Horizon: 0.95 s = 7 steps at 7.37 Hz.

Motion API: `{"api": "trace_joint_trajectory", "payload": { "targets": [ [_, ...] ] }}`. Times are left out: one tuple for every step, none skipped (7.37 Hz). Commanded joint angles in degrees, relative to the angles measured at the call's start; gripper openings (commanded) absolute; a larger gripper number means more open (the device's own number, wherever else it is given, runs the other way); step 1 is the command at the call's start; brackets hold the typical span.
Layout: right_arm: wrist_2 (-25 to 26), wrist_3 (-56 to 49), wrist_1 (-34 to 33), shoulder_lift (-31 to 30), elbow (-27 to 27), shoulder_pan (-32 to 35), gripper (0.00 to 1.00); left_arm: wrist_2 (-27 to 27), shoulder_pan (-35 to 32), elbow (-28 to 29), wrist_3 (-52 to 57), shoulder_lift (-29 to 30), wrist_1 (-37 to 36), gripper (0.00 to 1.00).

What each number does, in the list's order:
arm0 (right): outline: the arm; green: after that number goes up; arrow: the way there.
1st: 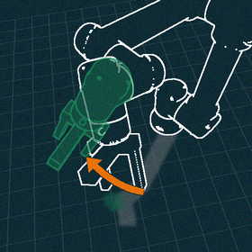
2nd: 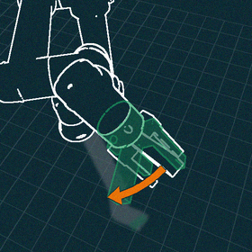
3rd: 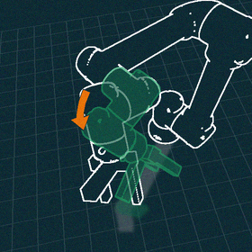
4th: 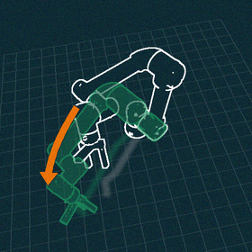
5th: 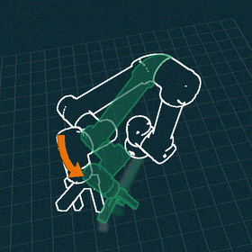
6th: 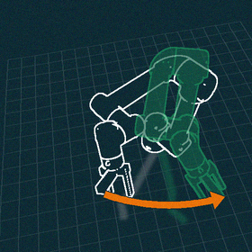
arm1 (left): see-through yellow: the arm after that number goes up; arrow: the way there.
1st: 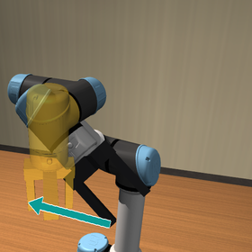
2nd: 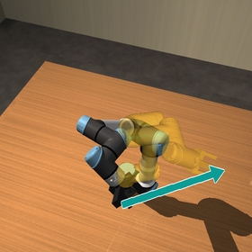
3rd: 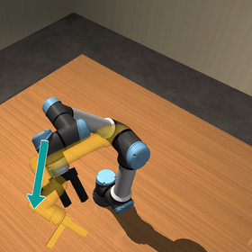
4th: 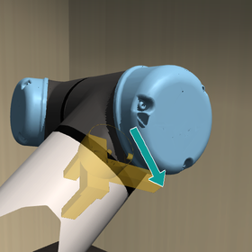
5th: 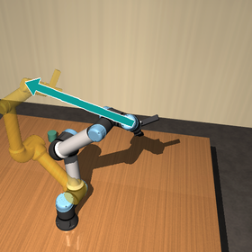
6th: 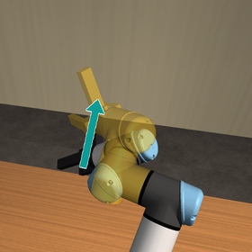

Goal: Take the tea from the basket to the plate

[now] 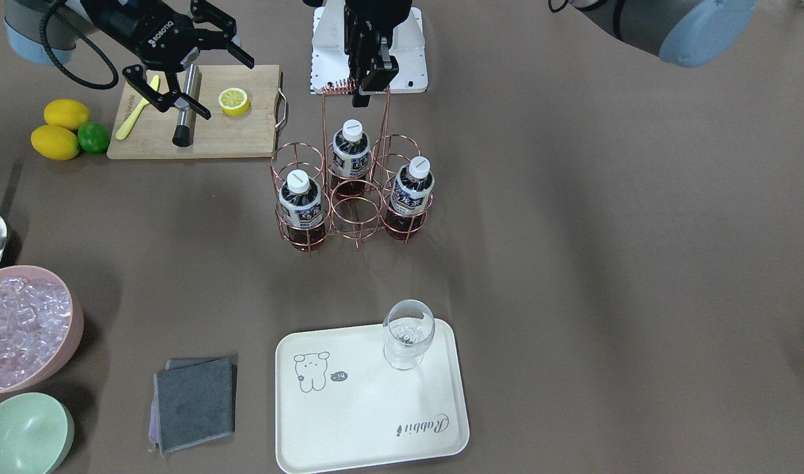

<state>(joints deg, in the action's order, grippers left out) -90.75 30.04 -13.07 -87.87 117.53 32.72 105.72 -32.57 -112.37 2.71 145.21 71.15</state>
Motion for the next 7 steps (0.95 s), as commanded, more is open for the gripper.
{"api": "trace_joint_trajectory", "payload": {
  "targets": [
    [0.13,-2.70,12.75,0.06,-7.82,-0.29,1.00,-0.78,0.84,-0.39,2.83,-1.41,1.44,0.00],
    [0.22,-2.88,17.33,0.67,-11.07,-0.37,1.00,-0.78,0.84,-0.65,2.83,-1.77,1.45,0.00],
    [1.00,-2.62,21.90,2.94,-15.54,-0.55,1.00,-0.78,0.93,-0.74,2.74,-1.77,1.45,0.00],
    [3.01,-2.18,23.86,5.75,-19.06,-1.59,1.00,-0.78,1.28,-0.83,2.65,-2.12,1.54,0.00],
    [5.73,-2.17,23.88,7.95,-20.92,-3.61,1.00,-0.78,1.37,-0.83,2.65,-2.12,1.54,0.00],
    [7.41,-2.09,24.05,8.93,-21.81,-5.10,1.00,-0.78,1.46,-0.92,2.48,-2.21,1.54,0.00],
    [7.95,-2.09,24.06,9.03,-22.60,-5.64,1.00,-0.78,1.63,-0.83,2.39,-2.12,1.54,0.00]
  ]
}}
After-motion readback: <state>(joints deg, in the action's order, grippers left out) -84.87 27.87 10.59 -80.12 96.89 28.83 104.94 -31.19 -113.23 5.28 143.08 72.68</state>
